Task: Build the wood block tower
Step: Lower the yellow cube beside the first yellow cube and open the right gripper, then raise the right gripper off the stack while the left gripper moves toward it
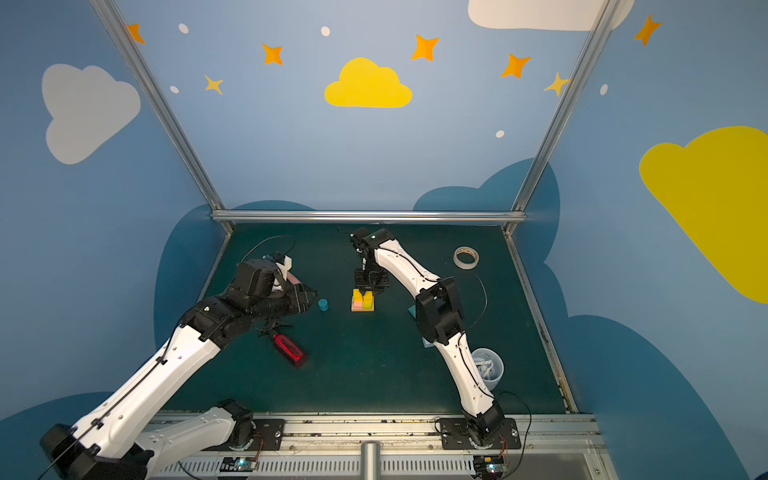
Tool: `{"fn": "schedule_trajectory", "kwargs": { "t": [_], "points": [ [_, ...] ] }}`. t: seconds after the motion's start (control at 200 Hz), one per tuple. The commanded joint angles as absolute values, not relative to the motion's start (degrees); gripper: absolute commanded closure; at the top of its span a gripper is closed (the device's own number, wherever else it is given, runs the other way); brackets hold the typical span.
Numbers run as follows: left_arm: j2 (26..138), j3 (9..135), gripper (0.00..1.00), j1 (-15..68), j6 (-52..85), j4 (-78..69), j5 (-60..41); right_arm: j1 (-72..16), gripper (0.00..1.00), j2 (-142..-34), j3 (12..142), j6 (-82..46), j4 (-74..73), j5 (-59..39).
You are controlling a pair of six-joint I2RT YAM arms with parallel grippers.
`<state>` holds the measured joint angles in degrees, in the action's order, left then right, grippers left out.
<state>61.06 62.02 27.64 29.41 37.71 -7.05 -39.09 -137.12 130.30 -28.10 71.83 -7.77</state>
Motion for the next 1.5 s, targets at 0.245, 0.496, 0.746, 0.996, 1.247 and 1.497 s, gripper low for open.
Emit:
{"fn": "schedule_trajectory", "kwargs": {
  "t": [0.245, 0.496, 0.746, 0.996, 1.247, 1.497],
  "points": [
    [60.2, 61.5, 0.44, 27.3, 29.7, 37.6, -7.5, -39.2, 0.63, -135.0, 131.7, -28.1, 73.8, -6.5],
    [60.7, 61.3, 0.44, 27.3, 30.1, 37.1, -8.1, -39.4, 0.61, -131.8, 131.3, -27.9, 74.1, -6.2],
    [64.8, 63.6, 0.44, 27.3, 30.3, 36.2, -9.9, -39.3, 0.65, -124.4, 125.5, -27.3, 69.7, -8.1],
    [78.2, 73.2, 0.7, 26.5, 29.0, 37.4, -11.8, -36.9, 1.0, -110.3, 103.8, -28.9, 55.0, -13.4],
    [96.0, 85.4, 0.93, 24.5, 27.2, 42.9, -18.1, -33.3, 1.0, -104.6, 87.1, -30.1, 41.7, -19.0],
    [110.6, 97.0, 0.94, 24.4, 24.3, 47.8, -16.7, -31.1, 1.0, -106.6, 81.3, -30.8, 31.9, -23.2]
  ]
}}
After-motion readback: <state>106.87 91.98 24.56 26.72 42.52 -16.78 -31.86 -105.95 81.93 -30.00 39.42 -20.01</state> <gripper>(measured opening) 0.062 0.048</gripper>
